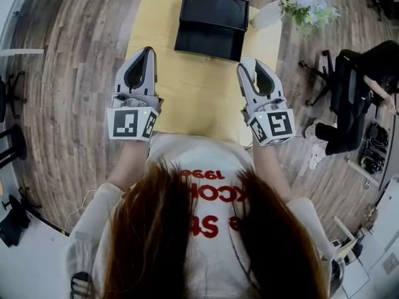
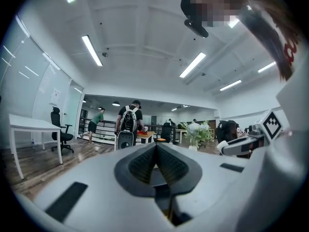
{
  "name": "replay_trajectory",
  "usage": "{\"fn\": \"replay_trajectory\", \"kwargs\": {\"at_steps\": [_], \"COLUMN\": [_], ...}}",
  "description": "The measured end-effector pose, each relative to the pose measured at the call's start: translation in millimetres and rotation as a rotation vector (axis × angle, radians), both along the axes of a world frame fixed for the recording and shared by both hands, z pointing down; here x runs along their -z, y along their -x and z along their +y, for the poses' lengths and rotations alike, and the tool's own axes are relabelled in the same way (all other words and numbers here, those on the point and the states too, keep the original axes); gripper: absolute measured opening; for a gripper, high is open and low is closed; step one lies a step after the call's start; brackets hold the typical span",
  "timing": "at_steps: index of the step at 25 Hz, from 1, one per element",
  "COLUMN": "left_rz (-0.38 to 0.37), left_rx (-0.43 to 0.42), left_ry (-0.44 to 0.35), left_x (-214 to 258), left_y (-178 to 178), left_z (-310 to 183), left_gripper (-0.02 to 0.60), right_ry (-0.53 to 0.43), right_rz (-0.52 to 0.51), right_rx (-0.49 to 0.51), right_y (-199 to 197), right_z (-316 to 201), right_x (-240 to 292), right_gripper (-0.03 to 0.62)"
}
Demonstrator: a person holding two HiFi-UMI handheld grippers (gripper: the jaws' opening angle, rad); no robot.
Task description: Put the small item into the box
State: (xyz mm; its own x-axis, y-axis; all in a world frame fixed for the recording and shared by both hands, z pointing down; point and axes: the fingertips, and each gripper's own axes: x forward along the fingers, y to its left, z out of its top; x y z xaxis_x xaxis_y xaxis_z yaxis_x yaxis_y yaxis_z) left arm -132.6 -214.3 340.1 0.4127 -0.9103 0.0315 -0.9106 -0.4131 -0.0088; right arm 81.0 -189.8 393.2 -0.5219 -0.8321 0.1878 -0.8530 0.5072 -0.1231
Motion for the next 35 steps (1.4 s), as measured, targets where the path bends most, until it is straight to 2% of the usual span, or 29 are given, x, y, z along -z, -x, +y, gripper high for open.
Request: {"fn": "replay_trajectory", "kwargs": {"at_steps": [4,8,16,23,28,35], "left_rz": [0.006,0.01,-0.006,-0.015,-0.023,-0.023], "left_rx": [0.003,0.015,0.035,0.043,0.053,0.082], "left_ry": [-0.023,-0.021,0.019,0.067,0.105,0.128], "left_x": [5.0,-1.3,-31.1,-57.3,-73.8,-84.1], "left_y": [-0.1,3.4,13.1,19.9,21.6,30.7], "left_z": [-7.8,-19.4,-42.4,-56.0,-57.1,-49.2], "left_gripper": [0.006,0.008,0.008,0.006,0.008,0.008], "right_ry": [-0.02,0.012,0.189,0.294,0.404,0.553], "right_rz": [-0.021,-0.003,0.082,0.203,0.36,0.495], "right_rx": [0.002,0.009,0.106,0.182,0.285,0.377], "right_y": [-1.0,-0.6,28.6,59.4,77.2,89.6], "right_z": [-11.0,-29.5,-75.4,-110.6,-124.2,-125.0], "right_x": [13.3,7.0,-57.7,-124.6,-183.4,-225.5], "right_gripper": [0.137,0.137,0.137,0.137,0.138,0.163]}}
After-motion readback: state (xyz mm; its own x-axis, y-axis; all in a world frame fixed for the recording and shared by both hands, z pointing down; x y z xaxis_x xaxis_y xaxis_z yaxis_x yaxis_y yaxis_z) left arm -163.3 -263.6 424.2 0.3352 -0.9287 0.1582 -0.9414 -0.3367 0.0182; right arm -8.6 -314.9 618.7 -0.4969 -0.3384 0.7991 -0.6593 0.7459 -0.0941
